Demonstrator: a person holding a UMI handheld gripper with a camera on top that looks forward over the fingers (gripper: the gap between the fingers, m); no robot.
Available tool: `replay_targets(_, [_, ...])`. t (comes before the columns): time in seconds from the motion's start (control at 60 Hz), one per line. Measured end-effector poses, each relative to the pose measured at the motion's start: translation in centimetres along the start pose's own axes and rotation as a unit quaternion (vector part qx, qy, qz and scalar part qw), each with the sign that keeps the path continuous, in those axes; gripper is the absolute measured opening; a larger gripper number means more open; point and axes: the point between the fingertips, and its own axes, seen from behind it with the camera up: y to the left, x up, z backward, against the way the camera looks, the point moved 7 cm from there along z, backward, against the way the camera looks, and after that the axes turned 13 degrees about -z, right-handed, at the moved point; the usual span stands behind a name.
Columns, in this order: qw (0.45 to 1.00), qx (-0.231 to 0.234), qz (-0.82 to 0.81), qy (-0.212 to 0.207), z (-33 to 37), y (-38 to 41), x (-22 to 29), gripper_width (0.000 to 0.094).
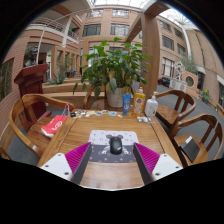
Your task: Arrange mouse
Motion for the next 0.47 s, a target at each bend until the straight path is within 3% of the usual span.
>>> replay_targets(0.467, [1.0, 0.001, -0.001, -0.014, 7.1, 0.0, -2.2, 0.0855])
